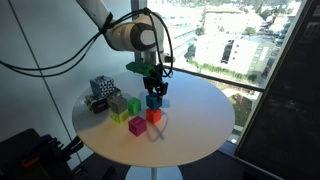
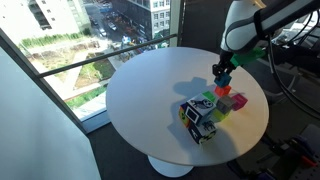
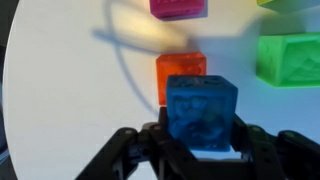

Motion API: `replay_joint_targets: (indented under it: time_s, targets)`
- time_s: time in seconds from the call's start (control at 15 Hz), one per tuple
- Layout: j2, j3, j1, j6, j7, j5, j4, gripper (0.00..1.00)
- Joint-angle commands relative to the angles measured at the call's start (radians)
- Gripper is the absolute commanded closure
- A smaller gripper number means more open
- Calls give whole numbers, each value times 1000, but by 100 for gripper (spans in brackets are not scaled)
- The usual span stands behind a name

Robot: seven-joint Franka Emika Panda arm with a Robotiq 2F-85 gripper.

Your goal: Put the blue block on the orange block

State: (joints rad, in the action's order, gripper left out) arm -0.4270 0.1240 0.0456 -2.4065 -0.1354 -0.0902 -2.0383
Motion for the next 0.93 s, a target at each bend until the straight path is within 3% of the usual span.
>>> replay_joint_targets:
  time_s: [0.0, 0.87]
  targets:
    - [-8, 9, 10, 14, 18, -16, 28, 69]
    - [-16, 9, 16, 16, 26, -2, 20, 69]
